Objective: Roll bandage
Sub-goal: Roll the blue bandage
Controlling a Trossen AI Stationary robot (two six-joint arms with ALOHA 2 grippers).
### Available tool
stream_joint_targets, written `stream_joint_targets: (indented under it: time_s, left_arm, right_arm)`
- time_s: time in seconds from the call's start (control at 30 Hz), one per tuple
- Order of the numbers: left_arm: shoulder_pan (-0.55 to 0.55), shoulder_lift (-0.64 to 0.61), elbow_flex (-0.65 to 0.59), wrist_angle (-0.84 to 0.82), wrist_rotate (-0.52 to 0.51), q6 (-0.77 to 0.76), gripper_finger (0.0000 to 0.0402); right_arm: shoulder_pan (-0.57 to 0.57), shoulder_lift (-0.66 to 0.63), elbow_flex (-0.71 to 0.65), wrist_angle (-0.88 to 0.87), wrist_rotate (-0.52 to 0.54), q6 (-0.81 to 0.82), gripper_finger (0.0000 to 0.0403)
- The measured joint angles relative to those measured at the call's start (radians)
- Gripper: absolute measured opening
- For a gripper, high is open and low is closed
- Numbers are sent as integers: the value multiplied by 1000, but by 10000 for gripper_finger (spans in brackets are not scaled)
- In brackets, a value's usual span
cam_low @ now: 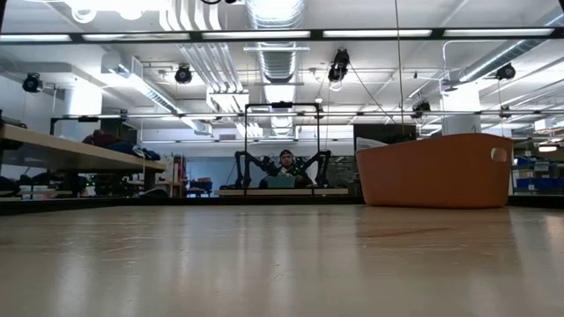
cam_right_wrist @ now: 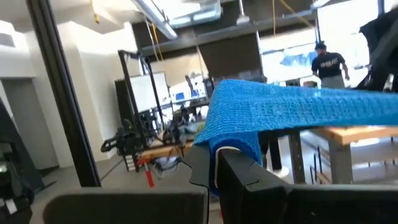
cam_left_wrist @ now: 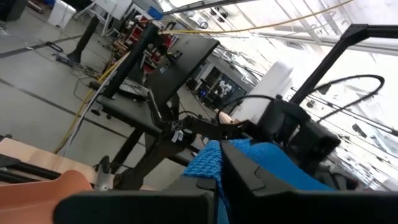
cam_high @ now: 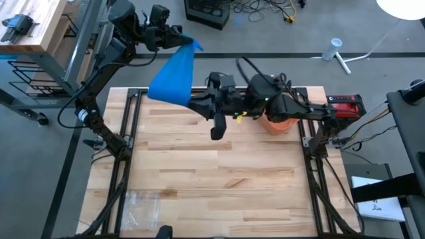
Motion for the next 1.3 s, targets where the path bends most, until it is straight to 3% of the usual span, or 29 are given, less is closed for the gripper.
stream_joint_targets:
  time_s: [0.6,1.07,1.3]
  left_arm:
    - [-24,0,-45,-37,72,15,0]
    - [-153,-35,-106,-46,180,8,0]
    - [-164,-87,-124,-45,205,9,0]
  right_arm:
    - [-7,-67,0,47,8,-81,3]
    - [-101,-102,0,-3,2,-42,3]
    - [-145,-114,0,-46,-4,-27,3]
